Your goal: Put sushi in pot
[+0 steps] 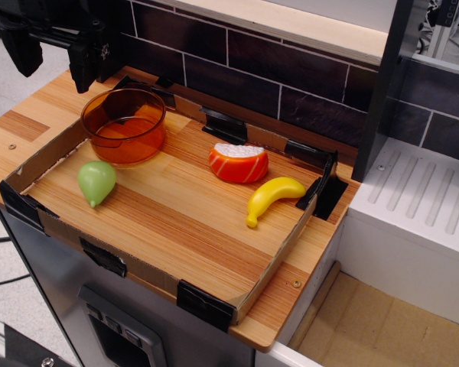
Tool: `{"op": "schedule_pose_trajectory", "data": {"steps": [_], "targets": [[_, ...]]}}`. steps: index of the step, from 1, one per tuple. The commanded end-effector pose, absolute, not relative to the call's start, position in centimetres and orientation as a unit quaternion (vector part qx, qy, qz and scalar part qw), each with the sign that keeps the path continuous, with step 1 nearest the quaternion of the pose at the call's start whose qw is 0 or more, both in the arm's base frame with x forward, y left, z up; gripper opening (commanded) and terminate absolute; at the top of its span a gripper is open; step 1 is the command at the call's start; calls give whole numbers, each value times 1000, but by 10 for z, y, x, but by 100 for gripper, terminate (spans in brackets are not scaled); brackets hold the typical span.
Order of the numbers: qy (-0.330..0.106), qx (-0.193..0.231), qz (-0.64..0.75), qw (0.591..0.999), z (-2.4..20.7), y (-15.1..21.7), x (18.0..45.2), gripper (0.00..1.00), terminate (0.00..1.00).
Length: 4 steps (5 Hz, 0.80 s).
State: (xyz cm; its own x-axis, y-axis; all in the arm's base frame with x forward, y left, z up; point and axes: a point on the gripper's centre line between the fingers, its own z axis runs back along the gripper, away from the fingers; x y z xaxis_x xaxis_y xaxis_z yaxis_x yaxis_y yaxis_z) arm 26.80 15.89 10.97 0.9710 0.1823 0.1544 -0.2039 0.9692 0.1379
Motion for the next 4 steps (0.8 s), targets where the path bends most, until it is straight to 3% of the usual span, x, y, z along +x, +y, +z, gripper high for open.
{"op": "schedule_pose_trajectory", "data": {"steps": [1,3,4], "targets": [[-70,77,98,990,110,159,268,100,0],[-67,50,204,975,133,112,267,100,0],[-86,37,322,942,133,95,278,100,0]]}}
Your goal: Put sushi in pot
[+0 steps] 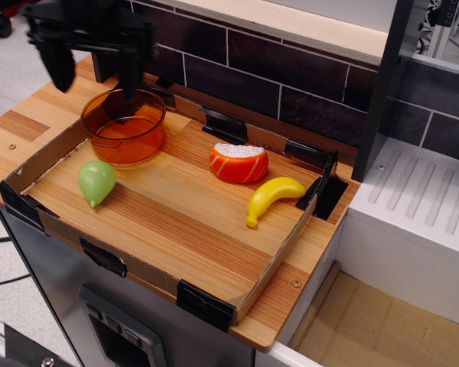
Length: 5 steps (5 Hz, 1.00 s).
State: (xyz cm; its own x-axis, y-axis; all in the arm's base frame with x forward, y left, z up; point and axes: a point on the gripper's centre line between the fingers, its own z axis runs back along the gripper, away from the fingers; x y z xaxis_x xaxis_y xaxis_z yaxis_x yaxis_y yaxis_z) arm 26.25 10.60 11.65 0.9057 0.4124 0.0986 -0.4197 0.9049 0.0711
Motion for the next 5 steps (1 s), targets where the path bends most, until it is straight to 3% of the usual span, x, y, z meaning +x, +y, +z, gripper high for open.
{"op": "schedule_pose_trajectory", "data": {"steps": [1,2,4,5], "targets": [[-123,20,438,890,122,81,288,100,0],[-129,-2,532,837,115,71,295,100,0],[-102,-39,673,731,92,47,319,100,0],[-95,-41,702,705,84,40,330,100,0]]}}
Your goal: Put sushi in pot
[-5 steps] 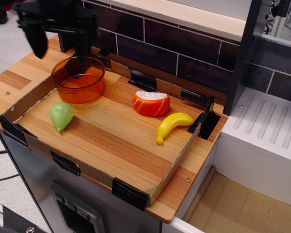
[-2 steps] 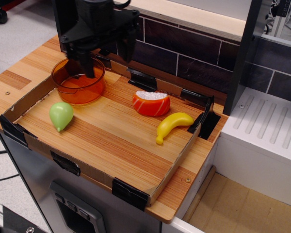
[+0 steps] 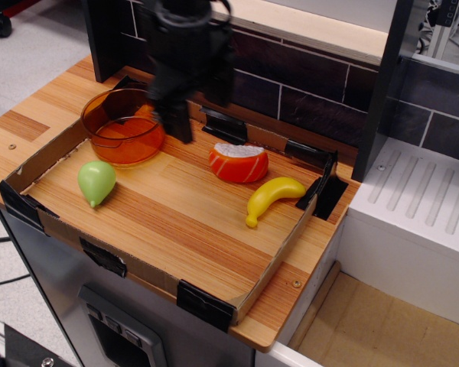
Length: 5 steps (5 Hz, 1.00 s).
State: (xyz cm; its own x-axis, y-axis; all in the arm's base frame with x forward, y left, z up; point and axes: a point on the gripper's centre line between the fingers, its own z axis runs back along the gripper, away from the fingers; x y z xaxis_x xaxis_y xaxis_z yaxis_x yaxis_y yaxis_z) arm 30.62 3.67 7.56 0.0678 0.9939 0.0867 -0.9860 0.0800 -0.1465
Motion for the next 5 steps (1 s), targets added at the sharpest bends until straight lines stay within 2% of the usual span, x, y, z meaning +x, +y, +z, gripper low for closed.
{"op": "schedule_pose_trajectory", "data": {"steps": [1,3,5], "targets": [[-93,-34,711,697,73,34,339,100,0],[-89,-16,712,696,43,26,348,100,0],[-84,1,706,703,25,17,347,100,0]]}}
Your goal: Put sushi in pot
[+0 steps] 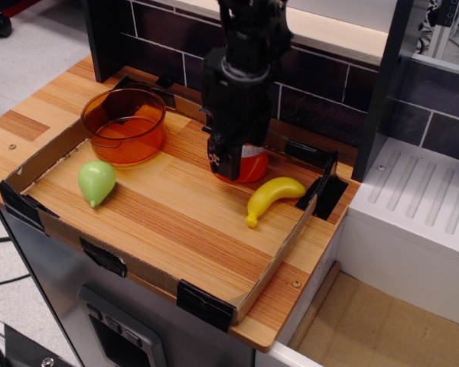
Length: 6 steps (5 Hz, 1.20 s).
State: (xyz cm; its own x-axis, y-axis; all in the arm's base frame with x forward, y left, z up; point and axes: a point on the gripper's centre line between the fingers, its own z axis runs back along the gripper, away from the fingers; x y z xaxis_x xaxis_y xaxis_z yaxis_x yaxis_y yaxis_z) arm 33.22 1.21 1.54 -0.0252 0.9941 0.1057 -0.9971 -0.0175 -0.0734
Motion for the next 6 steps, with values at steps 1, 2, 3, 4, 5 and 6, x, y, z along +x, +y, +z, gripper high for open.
{"op": "schedule_pose_trajectory", "data": {"steps": [1,2,3,4,5,6], "targets": [[-82,-5,705,705,25,16,344,0,0],[-84,-9,700,709,26,17,343,0,0],[-91,-14,699,710,34,25,341,0,0],[-115,-32,698,706,72,46,335,0,0],[-134,-31,703,697,104,83,334,0,0],[-154,-45,707,688,130,125,334,0,0]]}}
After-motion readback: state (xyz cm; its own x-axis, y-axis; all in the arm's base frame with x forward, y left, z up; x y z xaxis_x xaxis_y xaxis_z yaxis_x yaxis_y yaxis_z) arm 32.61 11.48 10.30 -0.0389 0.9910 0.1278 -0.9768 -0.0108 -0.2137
